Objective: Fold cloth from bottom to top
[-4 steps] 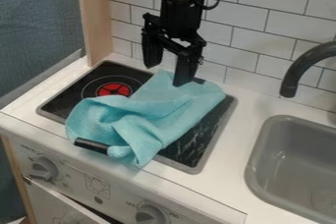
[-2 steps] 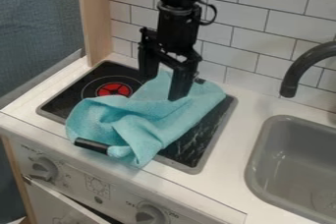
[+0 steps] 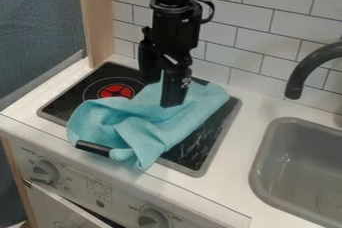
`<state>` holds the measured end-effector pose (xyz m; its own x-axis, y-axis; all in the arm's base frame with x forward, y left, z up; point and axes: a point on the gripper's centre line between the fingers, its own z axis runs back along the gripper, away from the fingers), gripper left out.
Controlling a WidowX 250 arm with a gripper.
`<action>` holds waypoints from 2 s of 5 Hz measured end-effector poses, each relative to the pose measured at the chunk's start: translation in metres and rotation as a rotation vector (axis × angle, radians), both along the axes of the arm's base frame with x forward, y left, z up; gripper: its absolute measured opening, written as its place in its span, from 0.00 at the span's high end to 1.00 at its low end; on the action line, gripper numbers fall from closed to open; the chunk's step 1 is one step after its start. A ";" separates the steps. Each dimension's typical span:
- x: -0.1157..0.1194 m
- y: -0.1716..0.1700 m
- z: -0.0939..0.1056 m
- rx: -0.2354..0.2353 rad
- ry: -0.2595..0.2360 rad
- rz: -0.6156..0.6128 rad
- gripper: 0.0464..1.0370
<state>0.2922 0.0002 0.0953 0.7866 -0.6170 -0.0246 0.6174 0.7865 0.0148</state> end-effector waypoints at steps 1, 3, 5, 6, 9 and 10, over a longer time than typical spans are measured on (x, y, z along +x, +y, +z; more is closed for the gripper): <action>-0.014 0.010 0.007 0.003 -0.030 -0.083 0.04; -0.050 0.050 -0.004 0.090 -0.045 -0.060 0.04; -0.071 0.058 -0.027 0.172 0.002 -0.075 0.04; -0.068 0.052 -0.037 0.168 0.017 -0.112 0.04; -0.056 0.050 -0.056 0.124 0.093 -0.313 0.04; -0.051 0.047 -0.062 0.096 0.105 -0.330 0.04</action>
<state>0.2415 0.0473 0.0332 0.5357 -0.8282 -0.1649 0.8398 0.5428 0.0022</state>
